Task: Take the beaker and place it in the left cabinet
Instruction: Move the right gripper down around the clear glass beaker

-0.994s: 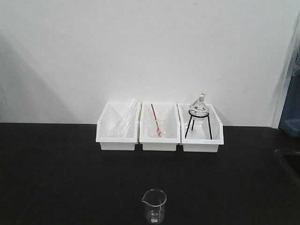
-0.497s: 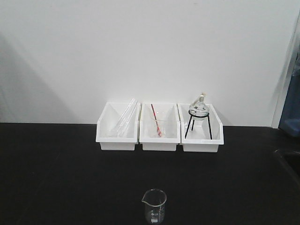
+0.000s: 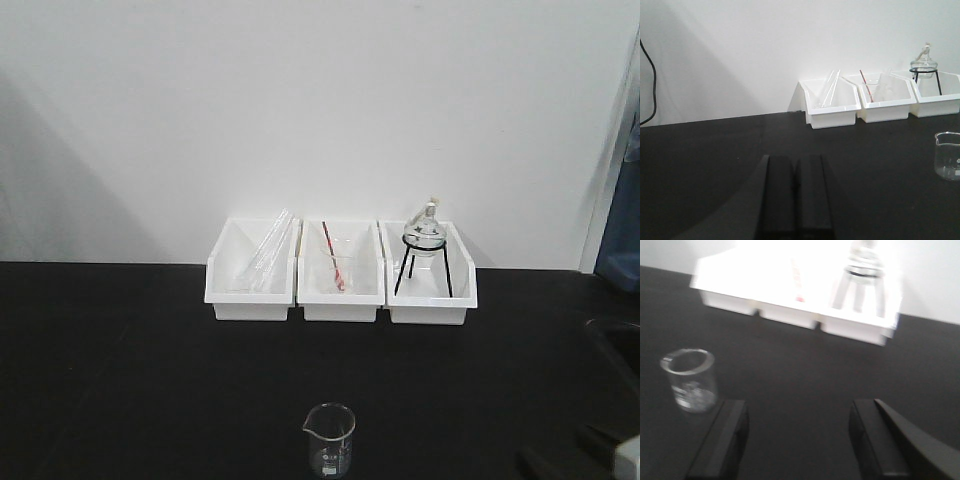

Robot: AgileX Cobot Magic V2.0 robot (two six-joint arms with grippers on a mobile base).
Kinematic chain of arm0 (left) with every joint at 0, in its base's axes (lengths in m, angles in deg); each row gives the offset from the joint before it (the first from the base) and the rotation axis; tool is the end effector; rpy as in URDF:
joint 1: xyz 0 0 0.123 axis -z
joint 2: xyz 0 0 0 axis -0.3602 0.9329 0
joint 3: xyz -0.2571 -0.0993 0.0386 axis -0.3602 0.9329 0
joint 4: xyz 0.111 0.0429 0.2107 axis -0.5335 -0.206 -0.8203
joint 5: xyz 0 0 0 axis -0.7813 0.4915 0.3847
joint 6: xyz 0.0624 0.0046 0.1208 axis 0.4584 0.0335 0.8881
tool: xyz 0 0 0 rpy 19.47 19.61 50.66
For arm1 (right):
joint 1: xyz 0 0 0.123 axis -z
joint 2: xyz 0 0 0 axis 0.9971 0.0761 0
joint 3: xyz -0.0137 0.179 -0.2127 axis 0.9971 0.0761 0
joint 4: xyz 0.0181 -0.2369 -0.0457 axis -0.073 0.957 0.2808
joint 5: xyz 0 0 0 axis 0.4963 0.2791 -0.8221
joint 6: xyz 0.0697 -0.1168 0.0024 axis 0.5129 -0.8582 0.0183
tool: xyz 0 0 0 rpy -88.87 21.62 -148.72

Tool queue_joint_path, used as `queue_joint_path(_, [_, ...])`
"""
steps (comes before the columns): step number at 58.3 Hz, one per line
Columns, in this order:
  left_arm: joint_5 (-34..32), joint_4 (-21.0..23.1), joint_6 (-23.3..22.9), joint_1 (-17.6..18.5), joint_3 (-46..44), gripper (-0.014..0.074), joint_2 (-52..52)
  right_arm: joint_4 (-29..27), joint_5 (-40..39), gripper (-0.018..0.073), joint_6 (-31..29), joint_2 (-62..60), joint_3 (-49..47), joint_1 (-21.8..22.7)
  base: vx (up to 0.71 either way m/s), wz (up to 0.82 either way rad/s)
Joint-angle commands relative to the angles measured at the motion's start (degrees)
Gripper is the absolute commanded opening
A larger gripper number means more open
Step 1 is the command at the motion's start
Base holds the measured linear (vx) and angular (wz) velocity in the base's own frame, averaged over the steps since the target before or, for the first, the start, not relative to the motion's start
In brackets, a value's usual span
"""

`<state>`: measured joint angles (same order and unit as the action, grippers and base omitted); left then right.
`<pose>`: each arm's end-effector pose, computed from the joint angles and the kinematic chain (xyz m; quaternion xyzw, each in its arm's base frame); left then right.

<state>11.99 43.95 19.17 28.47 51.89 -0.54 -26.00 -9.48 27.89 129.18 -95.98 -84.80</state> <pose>0.0979 -0.0127 0.2053 0.0666 0.6835 -0.0230 0.7266 0.2466 0.0447 0.1984 -0.1817 0.7591 0.0770 0.6204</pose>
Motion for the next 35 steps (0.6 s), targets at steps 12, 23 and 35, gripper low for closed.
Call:
queue_joint_path(12, [-4.79,0.42,-0.19,0.09,0.93,0.0001,-1.11,7.63,-10.33,0.0518,4.89,19.19,-17.81,-6.79,0.00,0.00])
queue_joint_path(23, [-4.79,0.42,-0.19,0.09,0.93,0.0001,-1.11,0.14,-4.25,0.0546,3.92,30.41,-28.28,-14.33,0.00,0.00])
queue_joint_path(35, [-4.79,0.42,-0.19,0.09,0.93,0.0001,-1.11,-5.75,-3.62,0.0548,3.31,37.81,-33.66,-18.46,0.00,0.00])
